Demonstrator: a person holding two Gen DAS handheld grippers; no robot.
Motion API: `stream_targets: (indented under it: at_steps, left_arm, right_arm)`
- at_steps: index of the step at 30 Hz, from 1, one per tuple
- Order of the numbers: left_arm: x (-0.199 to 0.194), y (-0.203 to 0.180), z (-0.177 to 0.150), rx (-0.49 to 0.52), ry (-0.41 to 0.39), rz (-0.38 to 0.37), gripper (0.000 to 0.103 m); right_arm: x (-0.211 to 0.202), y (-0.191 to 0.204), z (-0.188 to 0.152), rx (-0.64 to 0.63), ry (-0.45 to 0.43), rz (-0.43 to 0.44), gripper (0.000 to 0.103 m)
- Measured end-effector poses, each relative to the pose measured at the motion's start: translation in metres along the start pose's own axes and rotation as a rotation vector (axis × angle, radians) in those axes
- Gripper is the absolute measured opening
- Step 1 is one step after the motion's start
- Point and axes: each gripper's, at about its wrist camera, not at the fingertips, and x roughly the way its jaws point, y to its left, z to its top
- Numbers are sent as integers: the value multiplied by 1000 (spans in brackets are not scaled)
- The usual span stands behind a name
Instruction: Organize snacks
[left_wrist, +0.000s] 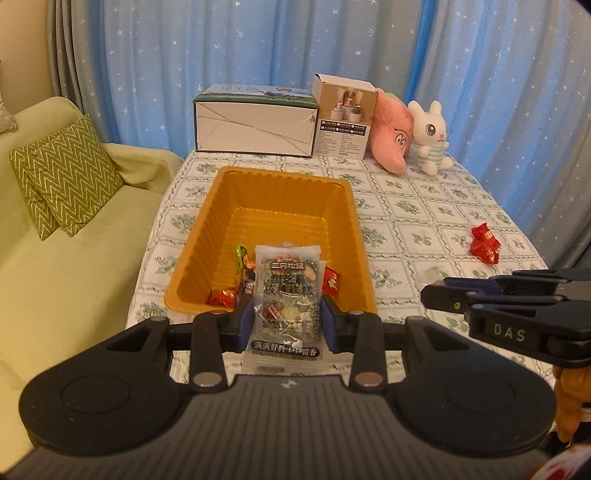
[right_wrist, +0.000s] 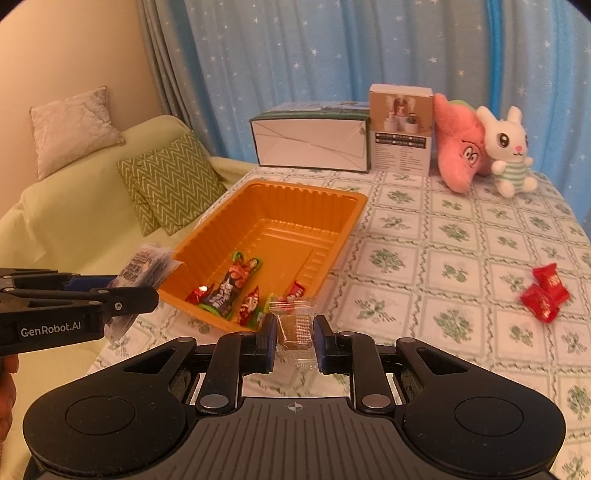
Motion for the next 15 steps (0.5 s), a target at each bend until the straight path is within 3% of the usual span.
stream_targets:
  at_steps: [15]
  left_arm:
    - [52, 26, 35, 41, 20, 11, 34]
  right_arm:
    - [64, 3, 42, -13, 9, 26, 21]
